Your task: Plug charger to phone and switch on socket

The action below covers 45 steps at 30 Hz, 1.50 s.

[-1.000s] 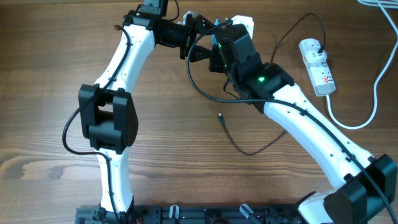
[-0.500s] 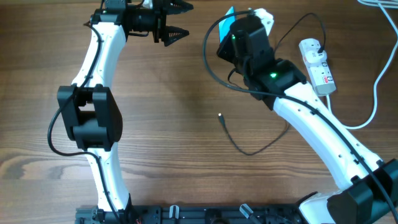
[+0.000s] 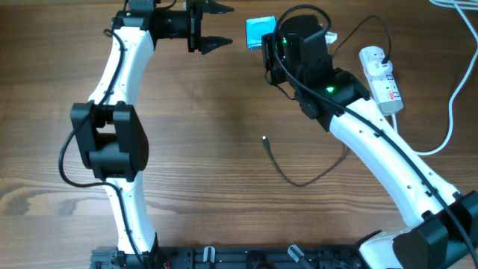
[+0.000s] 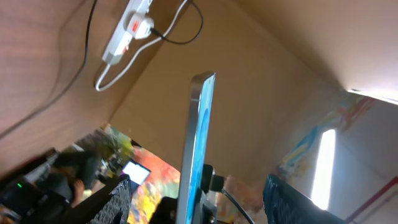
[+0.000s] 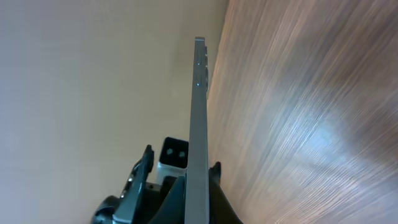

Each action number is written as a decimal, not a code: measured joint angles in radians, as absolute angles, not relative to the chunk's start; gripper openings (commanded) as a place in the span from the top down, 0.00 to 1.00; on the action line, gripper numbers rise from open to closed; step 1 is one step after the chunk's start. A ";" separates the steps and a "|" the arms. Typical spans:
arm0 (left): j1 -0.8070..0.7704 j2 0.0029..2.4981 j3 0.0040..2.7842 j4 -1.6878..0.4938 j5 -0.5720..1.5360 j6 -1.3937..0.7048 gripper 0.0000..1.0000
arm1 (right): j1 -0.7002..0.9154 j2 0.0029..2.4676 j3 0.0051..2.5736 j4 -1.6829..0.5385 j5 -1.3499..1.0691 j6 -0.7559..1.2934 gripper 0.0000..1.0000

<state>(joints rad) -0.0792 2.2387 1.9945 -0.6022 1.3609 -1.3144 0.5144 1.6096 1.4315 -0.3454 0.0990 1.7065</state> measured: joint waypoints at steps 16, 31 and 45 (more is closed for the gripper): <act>-0.123 2.239 1.995 -0.602 1.476 -1.398 0.55 | 0.540 1.639 1.431 -0.263 0.025 1.777 0.96; -0.123 2.239 1.995 -0.602 1.491 -1.400 0.76 | 0.541 1.639 1.431 -0.253 -0.023 1.777 0.95; -0.122 2.239 1.995 -0.529 1.465 -1.387 0.96 | 0.538 1.639 1.436 -0.241 -0.072 1.691 0.49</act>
<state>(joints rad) -0.1219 2.2387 1.9949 -0.5289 1.4647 -1.3872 0.5385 1.6394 1.4361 -0.2409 -0.0719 1.6909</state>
